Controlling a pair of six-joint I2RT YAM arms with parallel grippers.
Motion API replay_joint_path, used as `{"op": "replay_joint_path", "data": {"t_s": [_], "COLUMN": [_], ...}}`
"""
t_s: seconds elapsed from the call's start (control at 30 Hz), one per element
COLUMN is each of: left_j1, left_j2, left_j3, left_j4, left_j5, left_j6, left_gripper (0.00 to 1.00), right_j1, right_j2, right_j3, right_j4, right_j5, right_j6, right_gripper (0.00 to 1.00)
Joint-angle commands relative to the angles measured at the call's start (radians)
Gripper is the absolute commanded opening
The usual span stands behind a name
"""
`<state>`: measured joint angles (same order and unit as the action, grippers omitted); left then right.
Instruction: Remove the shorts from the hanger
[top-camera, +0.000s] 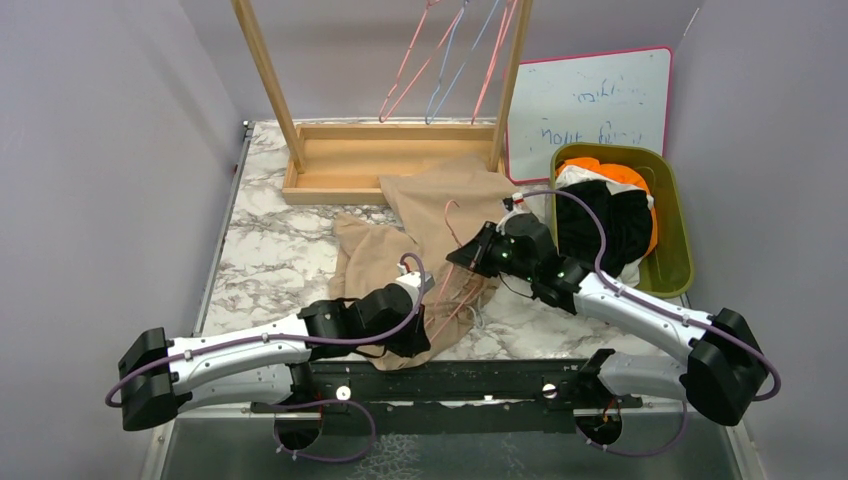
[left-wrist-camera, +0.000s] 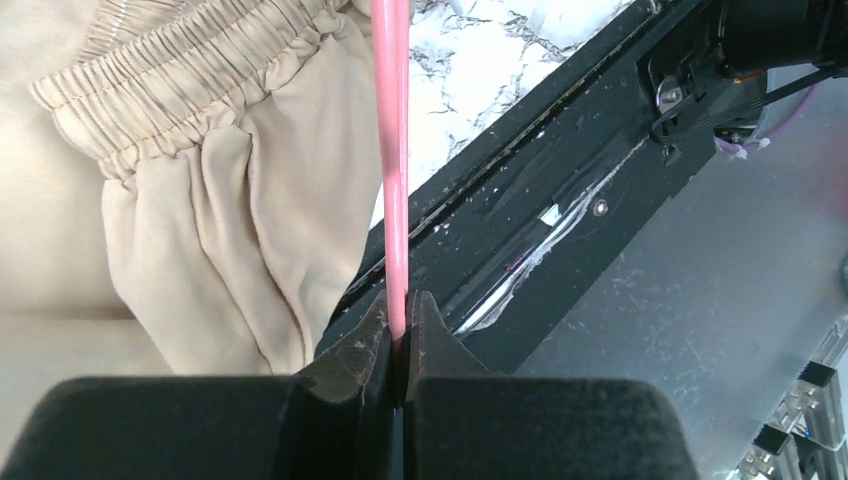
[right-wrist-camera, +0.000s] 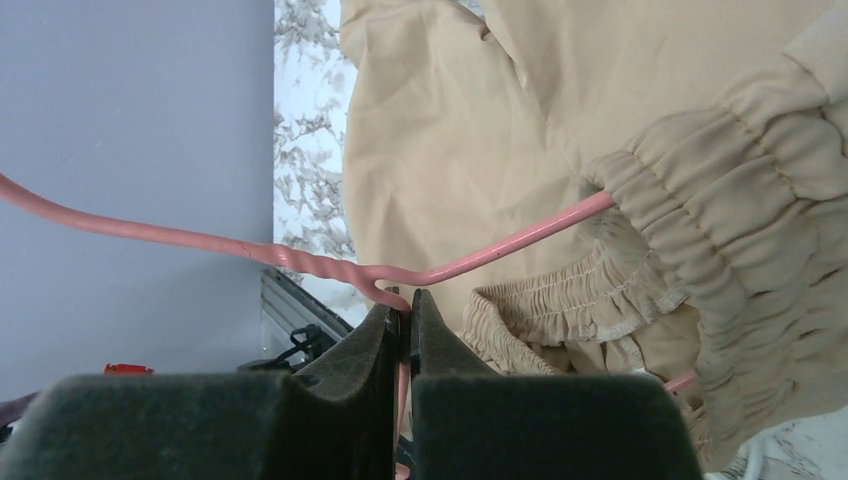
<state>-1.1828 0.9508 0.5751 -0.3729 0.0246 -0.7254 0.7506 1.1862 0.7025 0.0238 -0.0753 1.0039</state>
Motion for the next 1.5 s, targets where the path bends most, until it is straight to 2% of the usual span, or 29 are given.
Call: {"op": "replay_joint_path", "data": {"t_s": [0.0, 0.17, 0.23, 0.3, 0.4, 0.47, 0.5, 0.63, 0.8, 0.93, 1.0, 1.1, 1.3, 1.47], "left_j1": [-0.008, -0.008, -0.009, -0.008, -0.009, -0.008, -0.008, -0.008, -0.008, -0.008, -0.008, -0.009, -0.008, -0.007], "left_j2": [-0.044, -0.037, -0.034, -0.031, -0.031, -0.033, -0.034, -0.036, -0.036, -0.049, -0.078, -0.166, -0.358, -0.426], "left_j3": [0.053, 0.076, 0.076, 0.072, 0.074, 0.075, 0.077, 0.083, 0.083, 0.088, 0.106, 0.136, 0.159, 0.23], "left_j4": [-0.06, -0.095, -0.098, -0.097, -0.098, -0.098, -0.098, -0.098, -0.099, -0.121, -0.173, -0.292, -0.425, -0.624], "left_j5": [-0.122, -0.133, -0.129, -0.129, -0.129, -0.129, -0.129, -0.126, -0.121, -0.128, -0.177, -0.278, -0.3, -0.289], "left_j6": [0.017, 0.036, 0.039, 0.04, 0.046, 0.054, 0.058, 0.064, 0.067, 0.052, 0.041, 0.002, -0.068, -0.078], "left_gripper": [0.0, 0.0, 0.0, 0.0, 0.0, 0.0, 0.0, 0.0, 0.0, 0.0, 0.0, 0.0, 0.0, 0.0], "right_j1": [-0.005, -0.005, -0.005, -0.005, -0.005, -0.005, -0.005, -0.005, -0.005, -0.005, -0.005, -0.008, -0.088, -0.188], "right_j2": [-0.027, -0.07, -0.091, -0.114, -0.135, -0.14, -0.133, -0.064, 0.059, 0.092, 0.074, 0.038, 0.063, 0.102], "right_j3": [0.035, 0.072, 0.103, 0.13, 0.138, 0.124, 0.12, 0.138, 0.148, 0.18, 0.187, 0.19, 0.218, 0.221], "right_j4": [-0.031, -0.164, -0.238, -0.3, -0.372, -0.387, -0.383, -0.375, -0.345, -0.376, -0.373, -0.354, -0.353, -0.352], "right_j5": [-0.004, 0.055, 0.126, 0.206, 0.343, 0.403, 0.41, 0.367, 0.343, 0.443, 0.497, 0.55, 0.494, 0.334], "right_j6": [-0.07, -0.177, -0.228, -0.282, -0.326, -0.338, -0.358, -0.4, -0.428, -0.438, -0.446, -0.464, -0.46, -0.408], "right_gripper": [0.09, 0.2, 0.26, 0.37, 0.43, 0.69, 0.73, 0.75, 0.62, 0.35, 0.21, 0.1, 0.04, 0.04]}}
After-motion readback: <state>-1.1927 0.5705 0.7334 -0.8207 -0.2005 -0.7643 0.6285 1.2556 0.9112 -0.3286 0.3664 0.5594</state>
